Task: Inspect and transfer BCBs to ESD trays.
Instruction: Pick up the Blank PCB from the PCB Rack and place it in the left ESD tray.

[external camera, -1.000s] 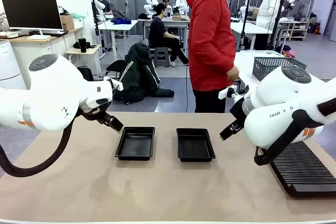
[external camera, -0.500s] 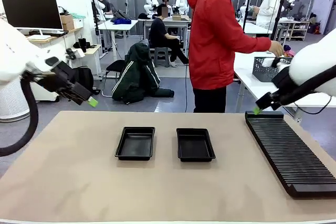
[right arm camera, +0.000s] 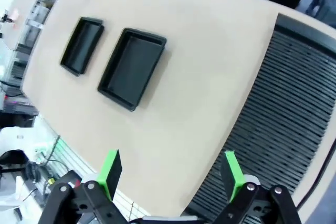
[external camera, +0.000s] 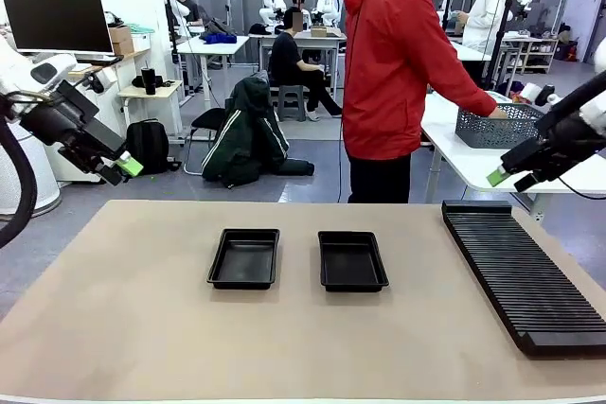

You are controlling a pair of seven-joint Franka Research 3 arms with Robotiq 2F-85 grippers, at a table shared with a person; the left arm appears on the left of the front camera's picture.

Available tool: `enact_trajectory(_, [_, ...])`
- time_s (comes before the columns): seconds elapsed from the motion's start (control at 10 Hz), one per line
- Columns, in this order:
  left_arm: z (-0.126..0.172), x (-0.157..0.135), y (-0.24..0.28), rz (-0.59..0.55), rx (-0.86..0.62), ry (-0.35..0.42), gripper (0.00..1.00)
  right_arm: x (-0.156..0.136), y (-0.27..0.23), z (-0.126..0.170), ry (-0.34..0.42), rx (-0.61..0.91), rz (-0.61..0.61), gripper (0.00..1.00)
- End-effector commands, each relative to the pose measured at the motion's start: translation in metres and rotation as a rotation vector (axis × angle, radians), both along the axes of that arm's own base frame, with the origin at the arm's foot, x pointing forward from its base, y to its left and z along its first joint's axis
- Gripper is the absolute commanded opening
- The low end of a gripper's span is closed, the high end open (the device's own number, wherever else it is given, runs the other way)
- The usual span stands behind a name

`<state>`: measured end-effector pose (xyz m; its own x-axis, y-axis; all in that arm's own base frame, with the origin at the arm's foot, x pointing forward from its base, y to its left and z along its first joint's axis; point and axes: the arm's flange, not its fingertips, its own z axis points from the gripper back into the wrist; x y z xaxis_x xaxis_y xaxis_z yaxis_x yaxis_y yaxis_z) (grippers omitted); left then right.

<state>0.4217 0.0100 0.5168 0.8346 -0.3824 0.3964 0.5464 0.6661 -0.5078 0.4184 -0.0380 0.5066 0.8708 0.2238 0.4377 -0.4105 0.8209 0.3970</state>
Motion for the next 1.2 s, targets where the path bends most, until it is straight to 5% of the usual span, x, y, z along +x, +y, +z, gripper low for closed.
enact_trajectory(0.0, [0.007,0.004,0.001,0.009,-0.024,0.098,1.0,0.007,-0.023,0.008,0.06,0.077,0.009,1.0])
enact_trajectory(0.4, [0.034,-0.019,0.03,0.093,0.047,0.145,1.0,0.003,-0.072,0.038,0.202,0.07,-0.028,1.0])
enact_trajectory(1.1, [0.08,-0.043,0.085,0.158,0.073,0.086,1.0,-0.003,-0.133,0.106,0.258,0.015,-0.097,1.0])
